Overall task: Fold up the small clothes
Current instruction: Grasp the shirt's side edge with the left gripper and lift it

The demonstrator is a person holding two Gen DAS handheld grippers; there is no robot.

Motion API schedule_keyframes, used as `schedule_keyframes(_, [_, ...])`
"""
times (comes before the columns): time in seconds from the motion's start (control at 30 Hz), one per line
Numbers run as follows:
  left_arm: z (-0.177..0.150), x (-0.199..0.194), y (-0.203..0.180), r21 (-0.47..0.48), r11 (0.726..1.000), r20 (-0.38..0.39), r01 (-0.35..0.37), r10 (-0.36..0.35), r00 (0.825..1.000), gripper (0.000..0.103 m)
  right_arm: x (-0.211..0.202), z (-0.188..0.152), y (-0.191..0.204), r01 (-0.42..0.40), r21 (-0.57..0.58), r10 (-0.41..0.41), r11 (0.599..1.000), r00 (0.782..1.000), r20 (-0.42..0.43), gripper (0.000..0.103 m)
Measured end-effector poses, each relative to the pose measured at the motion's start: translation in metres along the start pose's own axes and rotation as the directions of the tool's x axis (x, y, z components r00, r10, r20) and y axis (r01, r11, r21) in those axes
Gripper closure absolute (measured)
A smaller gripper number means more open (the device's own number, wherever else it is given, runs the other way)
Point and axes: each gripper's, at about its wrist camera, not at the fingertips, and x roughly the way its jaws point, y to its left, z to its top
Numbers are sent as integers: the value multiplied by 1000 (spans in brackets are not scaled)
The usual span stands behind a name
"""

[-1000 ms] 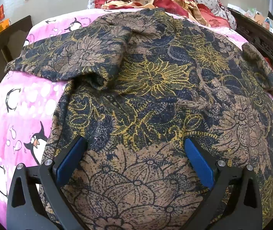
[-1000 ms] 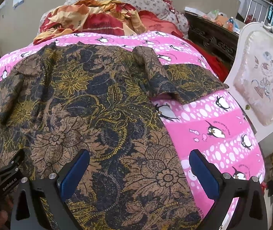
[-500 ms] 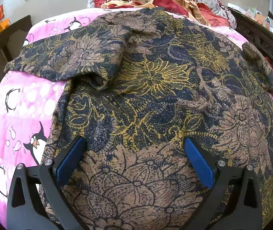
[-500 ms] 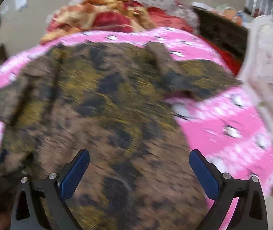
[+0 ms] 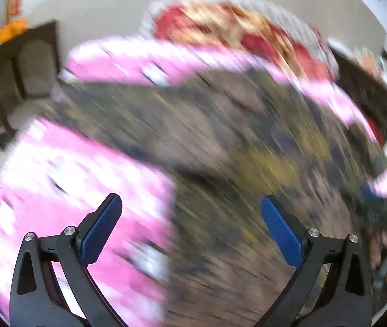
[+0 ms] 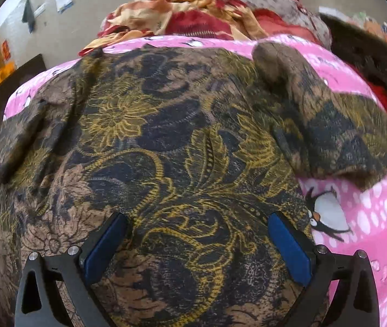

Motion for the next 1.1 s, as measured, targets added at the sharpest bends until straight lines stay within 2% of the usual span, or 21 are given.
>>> schedule_keyframes(0.1, [36, -2, 70, -111, 993, 105, -27, 39, 994, 0, 1, 0, 7, 45, -38, -45, 998, 999, -5, 0])
schedule_keyframes(0.17, [52, 11, 122, -229, 973, 121, -19, 48, 992, 0, 0, 0, 6, 43, -35, -43, 998, 999, -4, 0])
schedule_keyframes(0.2, [58, 22, 149, -315, 949, 108, 8, 27, 994, 1, 0, 1, 5, 39, -32, -39, 999, 999, -4, 0])
schedule_keyframes(0.23, [60, 35, 171, -389, 919, 98, 64, -28, 995, 5, 1, 1, 4, 40, -32, -40, 999, 999, -4, 0])
schedule_keyframes(0.27, [60, 49, 191, -464, 880, 87, 106, -74, 993, 13, 1, 1, 4, 44, -35, -44, 998, 999, -4, 0])
schedule_keyframes(0.3, [60, 59, 204, -505, 855, 76, 118, -92, 993, 14, 1, 1, 2, 46, -37, -47, 998, 999, -4, 0])
schedule_keyframes(0.37, [60, 76, 218, -551, 822, 76, 146, -125, 989, 18, 1, 1, 0, 47, -37, -47, 998, 999, -4, 0])
schedule_keyframes(0.43, [60, 86, 222, -560, 815, 74, 145, -125, 989, 18, 1, 1, 4, 49, -37, -49, 998, 999, -2, 0])
schedule_keyframes(0.47, [63, 89, 223, -557, 816, 85, 154, -129, 988, 18, 2, 1, 7, 50, -37, -50, 998, 999, -1, 0])
schedule_keyframes(0.53, [72, 93, 227, -547, 822, 95, 160, -129, 987, 27, 1, 0, 7, 52, -38, -52, 998, 999, -1, 0])
schedule_keyframes(0.6, [83, 99, 235, -543, 827, 73, 145, -126, 989, 48, 1, 0, 7, 54, -39, -54, 998, 999, -2, 0])
schedule_keyframes(0.63, [87, 104, 236, -540, 832, 53, 126, -115, 992, 56, 2, 1, 7, 55, -39, -55, 998, 998, -3, 0])
schedule_keyframes(0.7, [92, 109, 235, -518, 853, -1, 61, -72, 997, 87, 4, 3, 8, 56, -38, -56, 998, 998, -5, 0])
schedule_keyframes(0.77, [98, 105, 227, -462, 887, -17, 1, -10, 1000, 97, 4, 3, 8, 57, -39, -57, 998, 998, -5, 0])
schedule_keyframes(0.83, [106, 93, 218, -386, 919, -11, -81, 83, 996, 100, 4, 3, 7, 57, -39, -57, 998, 998, -5, 0])
schedule_keyframes(0.87, [111, 80, 213, -349, 927, 20, -136, 153, 988, 100, 5, 4, 7, 56, -38, -56, 998, 998, -5, 0])
schedule_keyframes(0.9, [116, 65, 213, -335, 924, 54, -184, 214, 975, 100, 4, 3, 7, 56, -38, -57, 998, 998, -5, 0])
schedule_keyframes(0.97, [129, 28, 222, -359, 898, 134, -254, 318, 938, 100, 4, 3, 7, 58, -40, -59, 998, 998, -5, 0])
schedule_keyframes(1.03, [143, -5, 236, -396, 872, 196, -288, 387, 901, 100, 4, 3, 7, 59, -40, -60, 997, 998, -4, 0])
schedule_keyframes(1.07, [153, -25, 244, -401, 862, 229, -309, 421, 878, 100, 4, 4, 7, 61, -41, -61, 997, 998, -3, 0])
schedule_keyframes(1.1, [159, -36, 248, -402, 857, 248, -323, 442, 862, 100, 4, 3, 7, 61, -41, -61, 997, 998, -2, 0])
